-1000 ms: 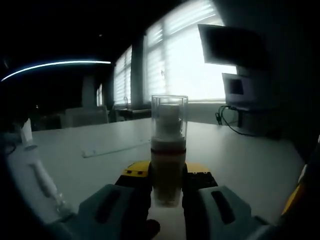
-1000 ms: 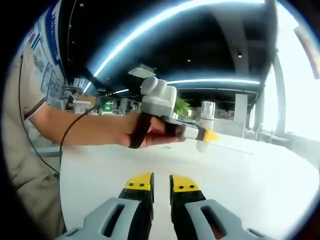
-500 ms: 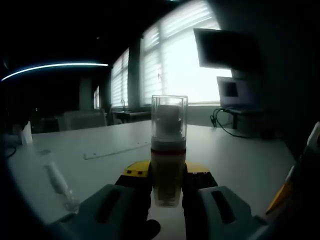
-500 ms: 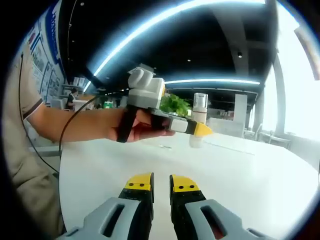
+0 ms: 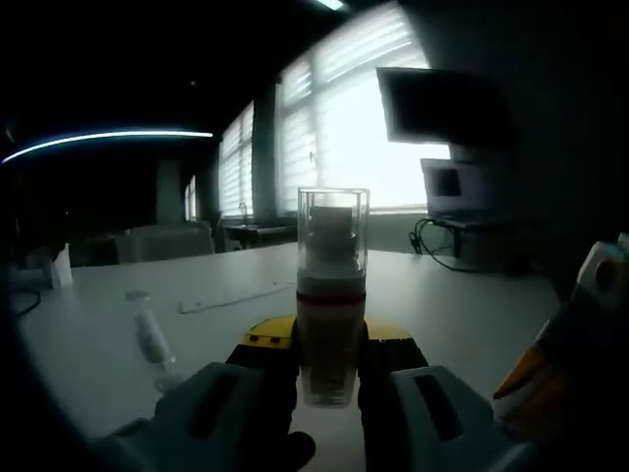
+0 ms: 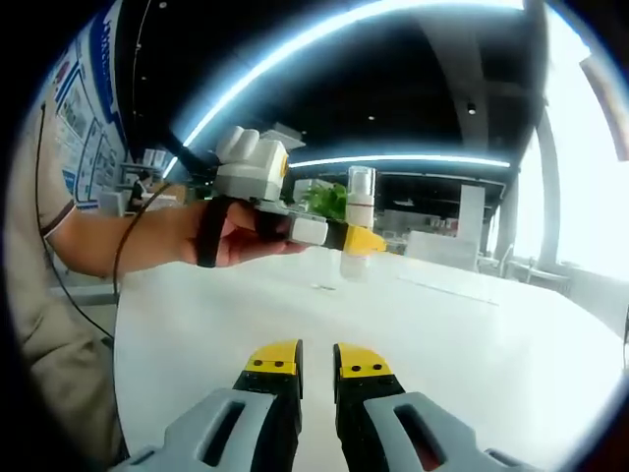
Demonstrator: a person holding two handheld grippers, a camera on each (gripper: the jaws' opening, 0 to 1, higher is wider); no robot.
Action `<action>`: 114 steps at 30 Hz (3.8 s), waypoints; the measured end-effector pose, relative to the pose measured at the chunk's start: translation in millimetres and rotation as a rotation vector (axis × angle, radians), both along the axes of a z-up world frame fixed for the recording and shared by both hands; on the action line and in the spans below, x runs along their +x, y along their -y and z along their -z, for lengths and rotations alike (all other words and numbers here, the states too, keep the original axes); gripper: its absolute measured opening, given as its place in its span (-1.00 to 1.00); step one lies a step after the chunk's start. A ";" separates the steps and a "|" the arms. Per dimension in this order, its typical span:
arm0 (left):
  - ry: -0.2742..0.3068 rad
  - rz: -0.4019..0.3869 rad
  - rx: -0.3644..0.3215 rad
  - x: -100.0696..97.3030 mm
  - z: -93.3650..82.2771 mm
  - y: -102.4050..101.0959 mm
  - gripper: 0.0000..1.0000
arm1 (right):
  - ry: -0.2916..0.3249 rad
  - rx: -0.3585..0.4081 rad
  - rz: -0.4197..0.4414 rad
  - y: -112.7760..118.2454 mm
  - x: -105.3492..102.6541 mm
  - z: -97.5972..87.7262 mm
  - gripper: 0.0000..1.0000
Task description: Clamp pump bottle remove cover press pump head put on cover
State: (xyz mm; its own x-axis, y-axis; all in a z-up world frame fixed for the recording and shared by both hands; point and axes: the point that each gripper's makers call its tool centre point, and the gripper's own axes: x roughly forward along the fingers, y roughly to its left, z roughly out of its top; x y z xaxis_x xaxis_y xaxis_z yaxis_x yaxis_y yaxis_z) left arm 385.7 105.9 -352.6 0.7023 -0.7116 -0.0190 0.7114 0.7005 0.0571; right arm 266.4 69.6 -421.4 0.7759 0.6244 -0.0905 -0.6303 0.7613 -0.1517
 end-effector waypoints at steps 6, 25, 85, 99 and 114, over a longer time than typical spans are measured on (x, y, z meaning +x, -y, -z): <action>0.003 0.006 0.001 -3.9 -4.8 -10.2 -0.72 | 0.003 -0.008 0.005 0.3 0.3 0.5 -0.84; 0.029 0.053 0.020 -49.5 -4.5 -29.5 -0.72 | 0.004 -0.009 0.008 0.7 0.0 0.2 -0.84; -0.070 0.115 0.045 -116.8 62.2 -62.0 -0.72 | 0.012 -0.049 0.030 0.3 0.2 3.1 -0.85; -0.085 0.113 0.037 -113.7 63.5 -58.2 -0.72 | 0.013 -0.056 0.032 -0.6 -0.2 3.5 -0.85; -0.074 0.112 0.005 -109.3 62.5 -57.7 -0.72 | 0.014 -0.057 0.045 2.5 2.1 4.0 -0.85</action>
